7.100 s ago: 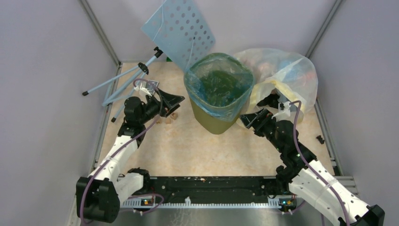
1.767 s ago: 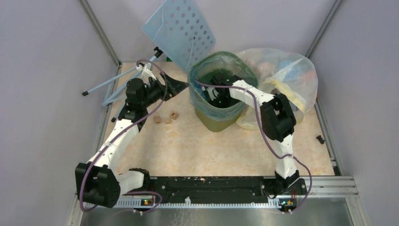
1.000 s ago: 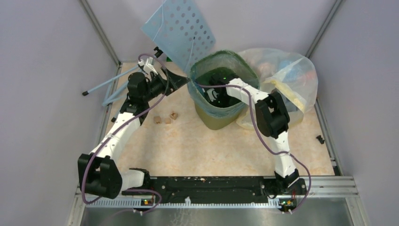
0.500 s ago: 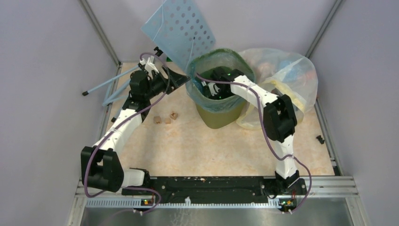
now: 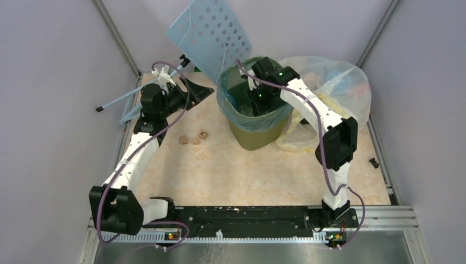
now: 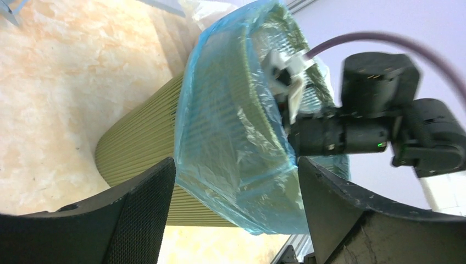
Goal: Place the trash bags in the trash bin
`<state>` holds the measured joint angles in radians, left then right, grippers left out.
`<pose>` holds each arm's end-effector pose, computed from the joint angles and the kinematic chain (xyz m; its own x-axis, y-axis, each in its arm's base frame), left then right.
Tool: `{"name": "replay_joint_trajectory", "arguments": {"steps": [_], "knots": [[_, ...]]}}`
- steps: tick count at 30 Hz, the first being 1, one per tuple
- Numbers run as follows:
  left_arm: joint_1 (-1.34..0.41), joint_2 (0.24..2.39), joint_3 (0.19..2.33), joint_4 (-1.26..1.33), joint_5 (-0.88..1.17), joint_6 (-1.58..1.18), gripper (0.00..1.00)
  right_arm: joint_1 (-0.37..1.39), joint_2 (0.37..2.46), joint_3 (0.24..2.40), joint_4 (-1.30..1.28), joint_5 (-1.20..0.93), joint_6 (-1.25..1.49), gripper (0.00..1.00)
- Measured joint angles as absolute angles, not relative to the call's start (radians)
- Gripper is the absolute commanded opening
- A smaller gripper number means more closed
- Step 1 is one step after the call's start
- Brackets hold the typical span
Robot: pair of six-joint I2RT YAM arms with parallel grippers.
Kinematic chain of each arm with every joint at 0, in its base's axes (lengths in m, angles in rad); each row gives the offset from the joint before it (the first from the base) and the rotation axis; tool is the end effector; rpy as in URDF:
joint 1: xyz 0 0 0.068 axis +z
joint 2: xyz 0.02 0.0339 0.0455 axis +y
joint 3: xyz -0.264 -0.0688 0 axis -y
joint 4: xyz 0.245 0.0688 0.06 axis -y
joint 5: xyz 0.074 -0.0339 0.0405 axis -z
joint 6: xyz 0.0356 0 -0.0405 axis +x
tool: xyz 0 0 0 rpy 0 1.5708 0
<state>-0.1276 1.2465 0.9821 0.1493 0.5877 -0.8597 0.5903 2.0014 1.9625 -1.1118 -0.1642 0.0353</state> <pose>0.2861 -0.0566 0.3457 -0.5685 -0.5628 -0.6001 0.3394 0.5041 -0.7942 0.3472 0.2396 0.3042 -0.7794 -0.4803 -0.4023 -0.5774 0.7999 0.1636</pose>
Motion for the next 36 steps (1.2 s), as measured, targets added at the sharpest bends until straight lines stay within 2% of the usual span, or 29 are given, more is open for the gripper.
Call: {"name": "replay_joint_trajectory", "arguments": {"steps": [6, 8, 10, 11, 12, 18, 24, 31, 36], "knots": [[-0.073, 1.14, 0.986, 0.083, 0.62, -0.817, 0.92, 0.588, 1.879, 2.091, -1.078, -0.112, 0.045, 0.34], [-0.064, 1.111, 0.987, 0.064, 0.63, -0.795, 0.97, 0.588, 1.793, 2.07, -1.038, -0.101, 0.045, 0.5], [-0.06, 1.084, 0.987, 0.048, 0.647, -0.77, 0.99, 0.588, 1.7, 2.012, -0.986, -0.088, 0.048, 0.72], [-0.06, 1.071, 0.987, 0.044, 0.659, -0.755, 0.99, 0.588, 1.64, 1.964, -0.952, -0.079, 0.047, 0.79], [-0.06, 1.058, 0.987, 0.04, 0.669, -0.744, 0.99, 0.587, 1.582, 1.916, -0.921, -0.07, 0.049, 0.81], [-0.06, 0.971, 0.952, 0.03, 0.721, -0.678, 0.99, 0.586, 1.171, 1.493, -0.621, -0.035, 0.049, 0.83], [-0.116, 0.879, 0.786, 0.068, 0.743, -0.653, 0.99, 0.586, 0.852, 1.111, -0.366, -0.032, 0.078, 0.82], [-0.419, 0.836, 0.618, 0.109, 0.569, -0.583, 0.99, 0.586, 0.598, 0.706, -0.176, -0.046, 0.156, 0.82], [-0.575, 0.865, 0.546, 0.187, 0.397, -0.513, 0.99, 0.586, 0.538, 0.472, -0.021, -0.084, 0.238, 0.82]]}}
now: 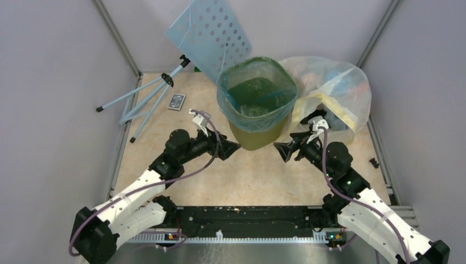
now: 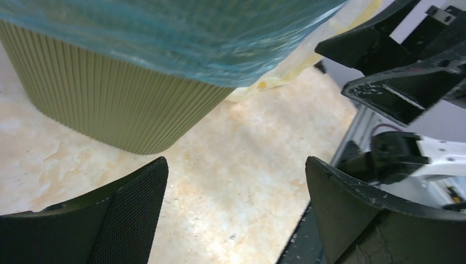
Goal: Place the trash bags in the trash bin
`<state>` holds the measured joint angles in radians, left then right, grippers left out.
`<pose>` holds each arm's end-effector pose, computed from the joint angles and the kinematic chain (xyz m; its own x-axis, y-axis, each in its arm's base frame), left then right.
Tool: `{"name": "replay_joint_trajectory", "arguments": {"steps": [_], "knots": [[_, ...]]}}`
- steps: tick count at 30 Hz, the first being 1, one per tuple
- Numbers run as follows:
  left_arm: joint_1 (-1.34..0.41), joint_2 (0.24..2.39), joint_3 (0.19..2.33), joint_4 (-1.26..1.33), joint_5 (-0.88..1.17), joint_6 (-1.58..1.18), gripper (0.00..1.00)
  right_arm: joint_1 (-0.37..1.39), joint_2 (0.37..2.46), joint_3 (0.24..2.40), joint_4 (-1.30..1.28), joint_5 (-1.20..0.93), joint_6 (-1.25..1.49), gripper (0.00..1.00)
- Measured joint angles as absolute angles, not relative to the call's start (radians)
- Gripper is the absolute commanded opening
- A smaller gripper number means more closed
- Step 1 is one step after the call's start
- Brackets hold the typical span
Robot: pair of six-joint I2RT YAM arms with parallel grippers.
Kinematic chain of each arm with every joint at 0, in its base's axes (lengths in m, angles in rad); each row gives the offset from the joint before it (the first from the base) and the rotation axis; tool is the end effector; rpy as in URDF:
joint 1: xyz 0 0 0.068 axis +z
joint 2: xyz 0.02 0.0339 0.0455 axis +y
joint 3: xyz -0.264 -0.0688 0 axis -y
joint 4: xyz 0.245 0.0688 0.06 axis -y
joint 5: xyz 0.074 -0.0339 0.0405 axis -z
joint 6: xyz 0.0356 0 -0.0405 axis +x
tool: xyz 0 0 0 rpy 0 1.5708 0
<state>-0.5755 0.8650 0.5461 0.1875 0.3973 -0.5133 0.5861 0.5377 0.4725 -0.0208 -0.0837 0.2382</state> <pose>0.1654 -0.1237 0.2806 -0.5002 -0.2152 -0.8387 0.6635 0.5270 -0.5310 0.1239 0.0858 0.2832 -0.2160 0.1388 -0.9665 -0.5862 0.7732 0.2421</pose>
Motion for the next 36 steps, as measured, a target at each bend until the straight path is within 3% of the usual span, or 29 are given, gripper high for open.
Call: {"name": "replay_joint_trajectory", "arguments": {"steps": [8, 20, 26, 36], "knots": [[-0.654, 1.107, 0.471, 0.451, 0.241, -0.456, 0.99, 0.586, 0.726, 0.356, 0.282, -0.102, 0.288, 0.81], [-0.577, 1.449, 0.703, 0.584, 0.133, -0.435, 0.99, 0.509, 1.208, 0.564, 0.548, -0.081, 0.284, 0.82], [-0.551, 1.304, 0.638, 0.542, 0.088, -0.397, 0.99, 0.507, 1.078, 0.489, 0.552, -0.11, 0.269, 0.83], [-0.552, 0.856, 0.449, 0.287, -0.001, -0.373, 0.99, 0.507, 0.477, 0.238, 0.336, -0.099, 0.205, 0.82]]}}
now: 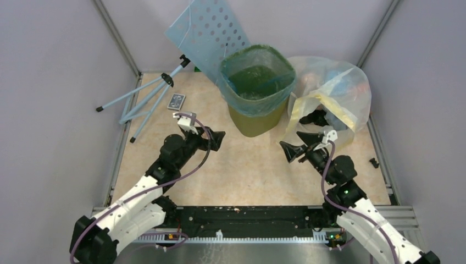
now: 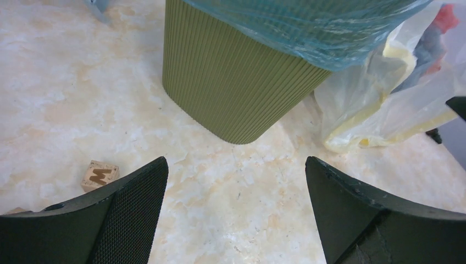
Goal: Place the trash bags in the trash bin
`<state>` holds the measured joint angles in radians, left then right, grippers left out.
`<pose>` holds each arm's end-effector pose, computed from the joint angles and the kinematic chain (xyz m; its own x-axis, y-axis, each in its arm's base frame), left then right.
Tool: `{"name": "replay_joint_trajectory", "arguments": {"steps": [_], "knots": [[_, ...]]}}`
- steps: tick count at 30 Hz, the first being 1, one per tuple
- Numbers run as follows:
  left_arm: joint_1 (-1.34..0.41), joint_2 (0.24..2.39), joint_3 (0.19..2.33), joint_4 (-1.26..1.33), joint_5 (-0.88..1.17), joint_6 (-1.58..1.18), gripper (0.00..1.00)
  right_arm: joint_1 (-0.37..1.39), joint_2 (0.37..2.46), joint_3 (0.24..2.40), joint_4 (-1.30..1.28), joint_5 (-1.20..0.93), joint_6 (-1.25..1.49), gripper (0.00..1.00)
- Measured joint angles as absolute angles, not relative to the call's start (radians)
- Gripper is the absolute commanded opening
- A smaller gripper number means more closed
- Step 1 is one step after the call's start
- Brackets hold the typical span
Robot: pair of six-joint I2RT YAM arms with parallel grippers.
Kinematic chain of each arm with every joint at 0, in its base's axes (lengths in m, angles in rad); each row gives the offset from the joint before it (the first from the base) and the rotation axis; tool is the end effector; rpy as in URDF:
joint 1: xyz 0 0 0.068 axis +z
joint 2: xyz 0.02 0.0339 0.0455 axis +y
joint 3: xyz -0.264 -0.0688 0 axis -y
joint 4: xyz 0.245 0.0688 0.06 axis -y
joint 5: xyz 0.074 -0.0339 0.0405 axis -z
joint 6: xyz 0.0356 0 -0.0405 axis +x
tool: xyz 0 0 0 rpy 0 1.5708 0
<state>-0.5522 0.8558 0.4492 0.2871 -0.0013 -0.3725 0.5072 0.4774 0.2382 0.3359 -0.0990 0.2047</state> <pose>0.1741 -0.1072 0.2580 -0.2851 -0.2518 -0.9248 0.4506 0.8164 -0.3612 0.1265 0.0743 0.2456 -0.0331 0.2130 -0.9765 -0.5746 0.7953 0.1930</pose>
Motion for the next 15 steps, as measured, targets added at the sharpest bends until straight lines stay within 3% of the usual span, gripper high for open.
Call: {"name": "replay_joint_trajectory", "arguments": {"steps": [8, 15], "knots": [[-0.553, 0.701, 0.356, 0.219, -0.061, -0.392, 0.99, 0.507, 0.179, 0.092, 0.17, 0.085, 0.266, 0.87], [-0.553, 0.685, 0.271, 0.236, -0.113, -0.336, 0.99, 0.485, 0.389, 0.081, 0.206, 0.326, 0.255, 0.96]]}}
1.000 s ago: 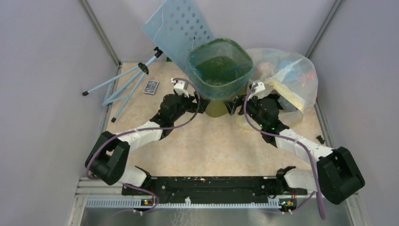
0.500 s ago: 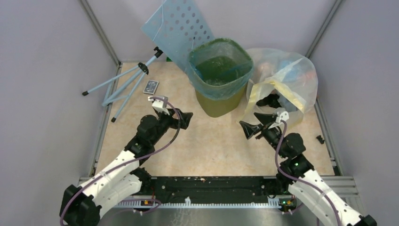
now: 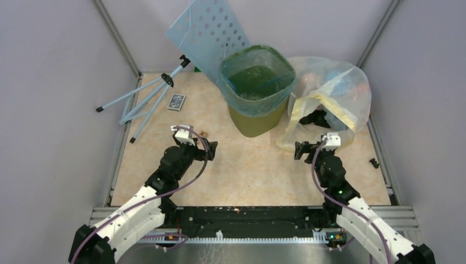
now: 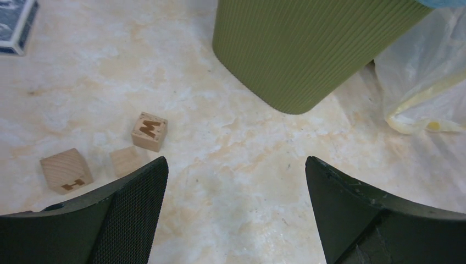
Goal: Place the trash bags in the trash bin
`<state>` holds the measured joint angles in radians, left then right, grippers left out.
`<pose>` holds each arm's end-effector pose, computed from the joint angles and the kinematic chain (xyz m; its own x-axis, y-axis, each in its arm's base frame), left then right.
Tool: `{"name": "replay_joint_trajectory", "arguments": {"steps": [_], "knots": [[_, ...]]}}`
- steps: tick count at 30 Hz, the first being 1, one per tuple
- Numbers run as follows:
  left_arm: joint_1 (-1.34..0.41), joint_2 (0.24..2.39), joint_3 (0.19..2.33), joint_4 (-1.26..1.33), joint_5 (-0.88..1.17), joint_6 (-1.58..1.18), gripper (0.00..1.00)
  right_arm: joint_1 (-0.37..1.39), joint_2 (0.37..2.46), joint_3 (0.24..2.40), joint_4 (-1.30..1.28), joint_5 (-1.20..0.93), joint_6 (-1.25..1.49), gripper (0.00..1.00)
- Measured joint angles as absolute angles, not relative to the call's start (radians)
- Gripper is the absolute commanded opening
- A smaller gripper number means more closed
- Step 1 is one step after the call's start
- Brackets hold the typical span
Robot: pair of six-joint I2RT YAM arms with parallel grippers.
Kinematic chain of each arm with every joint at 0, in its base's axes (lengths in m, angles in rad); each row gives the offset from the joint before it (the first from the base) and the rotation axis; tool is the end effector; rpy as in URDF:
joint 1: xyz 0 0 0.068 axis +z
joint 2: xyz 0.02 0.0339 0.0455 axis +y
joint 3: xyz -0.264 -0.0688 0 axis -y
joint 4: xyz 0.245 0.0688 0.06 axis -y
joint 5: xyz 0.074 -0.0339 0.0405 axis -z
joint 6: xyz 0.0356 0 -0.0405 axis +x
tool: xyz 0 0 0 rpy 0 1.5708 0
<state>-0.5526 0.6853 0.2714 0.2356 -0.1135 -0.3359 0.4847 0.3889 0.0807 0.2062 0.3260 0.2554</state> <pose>0.1482 -0.0867 0.2176 -0.2832 -0.2101 -0.9358 0.3531 0.8843 -0.3054 0.1244 0.0526 0.1855 -0.1275 0.2034 -0.9708 -0.1316 0.9666 0.2198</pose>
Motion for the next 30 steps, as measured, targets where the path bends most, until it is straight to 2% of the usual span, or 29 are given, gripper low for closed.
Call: {"name": "replay_joint_trajectory", "arguments": {"steps": [4, 7, 11, 17, 23, 30], "knots": [[-0.553, 0.691, 0.271, 0.261, -0.187, -0.295, 0.99, 0.388, 0.619, 0.098, 0.329, 0.387, 0.147, 0.97], [-0.553, 0.69, 0.259, 0.311, -0.279, -0.281, 0.99, 0.273, 0.803, 0.043, 0.609, 0.358, 0.078, 0.98], [-0.552, 0.69, 0.215, 0.412, -0.365, -0.234, 0.99, 0.229, 1.093, 0.009, 0.933, 0.374, 0.002, 0.97], [-0.541, 0.737, 0.171, 0.533, -0.446, -0.128, 0.99, 0.089, 1.423, 0.023, 1.278, 0.333, 0.001, 0.97], [-0.426, 0.86, 0.126, 0.661, -0.461, -0.051, 0.99, 0.043, 1.442, 0.085, 1.271, 0.334, 0.052, 0.97], [-0.253, 1.103, 0.118, 0.847, -0.374, -0.025, 0.99, 0.043, 1.45, 0.167, 1.209, 0.191, 0.024, 0.97]]}}
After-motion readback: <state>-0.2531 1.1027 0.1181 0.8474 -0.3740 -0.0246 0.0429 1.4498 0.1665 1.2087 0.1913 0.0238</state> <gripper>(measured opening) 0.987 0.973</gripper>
